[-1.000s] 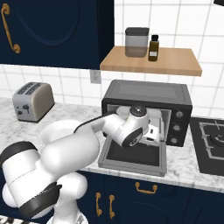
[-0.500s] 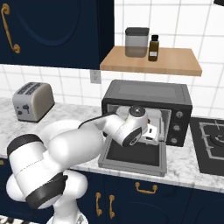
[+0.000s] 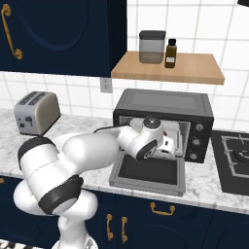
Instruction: Pick up the kebab skewer and baguette bread, and place them inside the toaster oven. Close the toaster oven door and start by setting the timer.
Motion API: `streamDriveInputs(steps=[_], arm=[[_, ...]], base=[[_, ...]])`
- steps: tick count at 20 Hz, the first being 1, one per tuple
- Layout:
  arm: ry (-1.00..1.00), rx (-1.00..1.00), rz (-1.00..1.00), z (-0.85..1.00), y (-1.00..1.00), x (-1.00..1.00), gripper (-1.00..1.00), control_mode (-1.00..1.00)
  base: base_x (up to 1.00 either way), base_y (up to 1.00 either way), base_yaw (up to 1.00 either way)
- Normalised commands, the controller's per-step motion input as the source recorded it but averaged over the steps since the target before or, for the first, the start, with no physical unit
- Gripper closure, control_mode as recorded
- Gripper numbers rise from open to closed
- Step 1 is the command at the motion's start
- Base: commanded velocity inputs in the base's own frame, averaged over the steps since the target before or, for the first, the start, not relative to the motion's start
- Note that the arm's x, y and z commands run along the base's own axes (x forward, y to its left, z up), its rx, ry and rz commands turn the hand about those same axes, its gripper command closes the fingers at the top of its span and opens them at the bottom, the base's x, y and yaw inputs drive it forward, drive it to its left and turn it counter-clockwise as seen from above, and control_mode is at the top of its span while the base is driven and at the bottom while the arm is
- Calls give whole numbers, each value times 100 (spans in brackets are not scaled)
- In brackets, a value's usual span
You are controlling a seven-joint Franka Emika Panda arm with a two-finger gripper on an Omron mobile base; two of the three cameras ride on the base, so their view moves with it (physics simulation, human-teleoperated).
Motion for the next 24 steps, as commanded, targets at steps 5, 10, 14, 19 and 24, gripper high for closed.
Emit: streamDriveInputs(steps=[5,10,14,19,24], arm=[[0,1,0,0,0,18,-100,-100],[0,0,0,-5,0,15,-100,-100],[-6,2,-4,-3,0,16,-100,-100],[-6,2,-7,-2,0,14,-100,-100],[-1,0,-7,0,0,27,-100,-100]], base=[[0,0,0],[0,0,0],[0,0,0],[0,0,0],[0,0,0]])
